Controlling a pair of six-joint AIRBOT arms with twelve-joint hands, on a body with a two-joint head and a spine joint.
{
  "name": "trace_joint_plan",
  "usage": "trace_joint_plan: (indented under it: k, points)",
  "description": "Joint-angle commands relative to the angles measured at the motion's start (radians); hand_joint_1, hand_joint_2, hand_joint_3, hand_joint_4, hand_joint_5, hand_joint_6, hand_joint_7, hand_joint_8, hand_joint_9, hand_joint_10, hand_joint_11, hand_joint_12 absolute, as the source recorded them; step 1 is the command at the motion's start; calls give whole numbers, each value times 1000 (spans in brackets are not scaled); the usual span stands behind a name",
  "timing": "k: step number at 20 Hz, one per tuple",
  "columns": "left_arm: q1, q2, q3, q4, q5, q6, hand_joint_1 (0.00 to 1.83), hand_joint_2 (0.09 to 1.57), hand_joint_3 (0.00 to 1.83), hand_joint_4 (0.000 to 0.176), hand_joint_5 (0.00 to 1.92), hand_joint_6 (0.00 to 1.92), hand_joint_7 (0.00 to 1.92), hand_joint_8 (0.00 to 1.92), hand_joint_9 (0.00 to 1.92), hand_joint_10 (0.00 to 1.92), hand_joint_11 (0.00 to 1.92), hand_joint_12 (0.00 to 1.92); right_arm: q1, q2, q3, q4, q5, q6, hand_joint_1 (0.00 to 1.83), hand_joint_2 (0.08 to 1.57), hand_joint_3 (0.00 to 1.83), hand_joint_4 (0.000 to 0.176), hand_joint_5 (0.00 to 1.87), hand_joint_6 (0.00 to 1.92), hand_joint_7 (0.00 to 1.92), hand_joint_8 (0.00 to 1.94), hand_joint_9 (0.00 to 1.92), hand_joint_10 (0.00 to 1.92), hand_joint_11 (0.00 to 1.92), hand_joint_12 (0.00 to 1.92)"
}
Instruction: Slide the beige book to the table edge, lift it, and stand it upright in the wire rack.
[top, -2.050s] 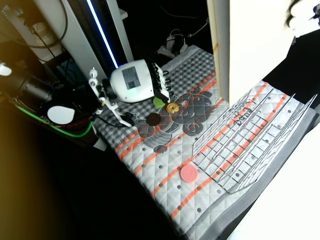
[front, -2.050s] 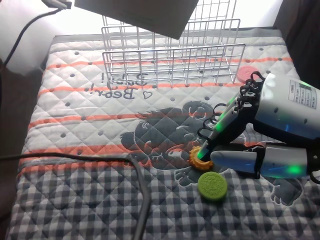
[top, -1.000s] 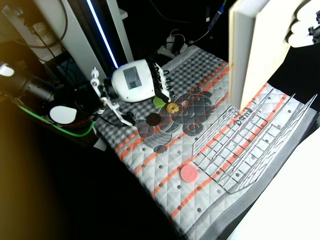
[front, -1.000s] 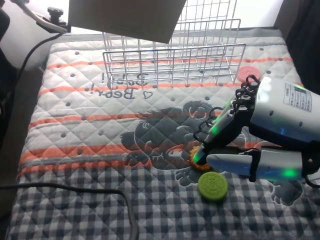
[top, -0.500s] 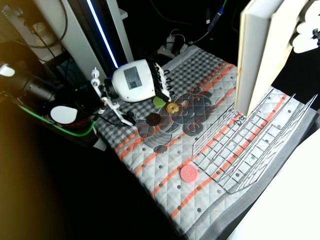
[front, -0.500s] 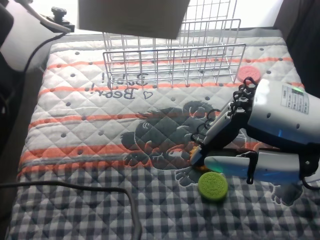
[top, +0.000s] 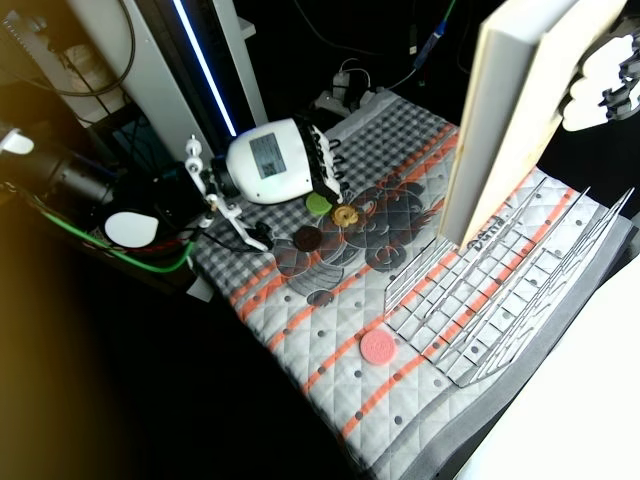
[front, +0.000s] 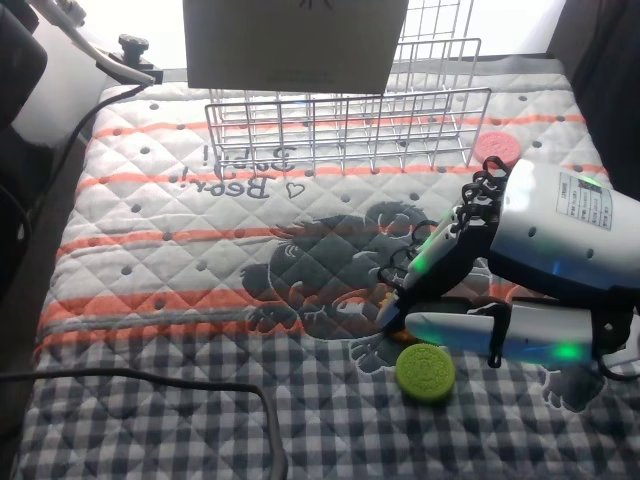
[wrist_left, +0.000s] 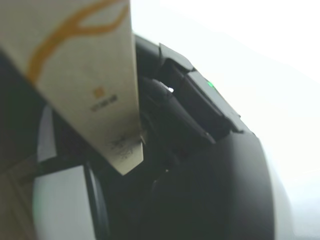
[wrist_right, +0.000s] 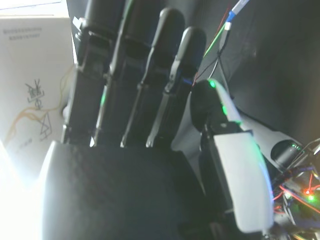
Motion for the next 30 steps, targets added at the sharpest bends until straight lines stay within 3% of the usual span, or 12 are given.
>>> trace_joint_plan:
  k: [1, 5, 10, 12, 14, 17, 18, 20, 25, 27, 28, 30]
  points:
    - [-4, -3, 8, -21, -112, -19, 1269, 1051, 0, 0, 1129, 622, 1165, 806, 1510, 5, 1166, 888, 3, -4, 0, 32, 117, 5, 504, 1375, 0, 0, 1189, 0, 1307, 0, 1368, 0, 1260, 129]
    - [5, -8, 12, -21, -106, -21, 1371, 1124, 1, 0, 1238, 52, 954, 1066, 1482, 3, 1137, 874, 3, -5, 0, 32, 117, 5, 500, 1369, 0, 0, 1193, 2, 1299, 0, 1365, 0, 1256, 124]
    - [27, -8, 14, -45, -126, -26, 1369, 1126, 2, 0, 1238, 5, 949, 1070, 1466, 0, 1100, 842, 3, -7, 0, 32, 117, 5, 521, 1371, 1, 0, 1201, 4, 1306, 2, 1382, 5, 1271, 127]
    - [23, -6, 21, -46, -122, -26, 1253, 1087, 1, 0, 1040, 795, 1086, 893, 1468, 5, 1100, 854, 3, -7, 1, 32, 117, 5, 501, 1365, 0, 0, 1214, 9, 1310, 3, 1381, 3, 1266, 122]
    - [5, -4, 26, -32, -114, -26, 1366, 1121, 0, 0, 1188, 156, 967, 1044, 1490, 11, 1115, 917, 3, -8, 1, 32, 117, 5, 512, 1365, 0, 0, 1206, 4, 1307, 0, 1378, 1, 1265, 119]
    - [4, -3, 30, -16, -101, -26, 1366, 1135, 1, 0, 1227, 10, 931, 1098, 1484, 5, 1090, 936, 3, -13, 5, 32, 117, 5, 501, 1365, 0, 0, 1201, 1, 1306, 3, 1371, 2, 1258, 112]
    - [5, -3, 31, -14, -94, -25, 1510, 1225, 8, 0, 1219, 6, 1076, 507, 1443, 18, 1080, 906, 3, -14, 6, 32, 118, 5, 503, 1364, 0, 0, 1197, 0, 1308, 3, 1378, 4, 1266, 115]
    - [7, -4, 33, -7, -84, -25, 1374, 1133, 3, 0, 1245, 4, 947, 1056, 1438, 14, 1101, 865, 3, -17, 9, 32, 118, 5, 501, 1362, 0, 0, 1194, 0, 1304, 2, 1374, 2, 1270, 115]
    - [-5, -4, 38, 30, -49, -26, 1373, 1123, 1, 0, 1281, 2, 953, 1064, 1555, 78, 1189, 1208, 3, -29, 18, 24, 119, 14, 529, 1366, 1, 0, 1203, 3, 1305, 0, 1369, 1, 1267, 102]
    - [-2, -5, 38, 30, -47, -23, 1374, 1123, 1, 0, 1290, 1, 954, 1063, 1314, 818, 1212, 1364, 3, -32, 20, 23, 119, 16, 517, 1369, 1, 0, 1205, 3, 1302, 0, 1365, 1, 1262, 98]
    - [-1, -6, 39, 30, -44, -17, 1277, 1097, 0, 0, 1138, 583, 1093, 851, 1305, 495, 1090, 1114, 3, -32, 20, 23, 119, 17, 531, 1363, 0, 0, 1210, 4, 1303, 1, 1359, 0, 1252, 92]
    - [-1, -7, 39, 30, -36, -5, 1371, 1076, 9, 0, 947, 931, 1014, 812, 1131, 957, 1007, 820, 3, -33, 22, 23, 119, 17, 502, 1365, 2, 0, 1217, 5, 1333, 8, 1395, 12, 1282, 106]
